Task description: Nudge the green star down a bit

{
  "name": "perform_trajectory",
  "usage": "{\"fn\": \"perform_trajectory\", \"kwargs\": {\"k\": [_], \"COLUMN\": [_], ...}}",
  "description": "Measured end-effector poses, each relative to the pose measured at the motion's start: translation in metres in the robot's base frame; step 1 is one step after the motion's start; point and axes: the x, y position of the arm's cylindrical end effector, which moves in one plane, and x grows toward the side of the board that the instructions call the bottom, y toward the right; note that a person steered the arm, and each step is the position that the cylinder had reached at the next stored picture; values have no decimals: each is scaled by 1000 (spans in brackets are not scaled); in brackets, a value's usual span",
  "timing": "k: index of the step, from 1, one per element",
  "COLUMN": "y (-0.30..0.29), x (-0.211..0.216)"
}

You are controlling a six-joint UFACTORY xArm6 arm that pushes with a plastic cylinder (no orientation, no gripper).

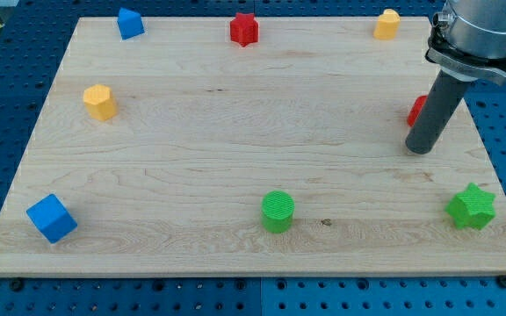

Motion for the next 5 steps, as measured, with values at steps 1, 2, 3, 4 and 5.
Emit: {"fn": "perform_trajectory", "kwargs": {"k": [1, 2, 3, 4, 5], "y": [0, 6, 21, 49, 70], "x": [0, 0, 0, 4, 48]}}
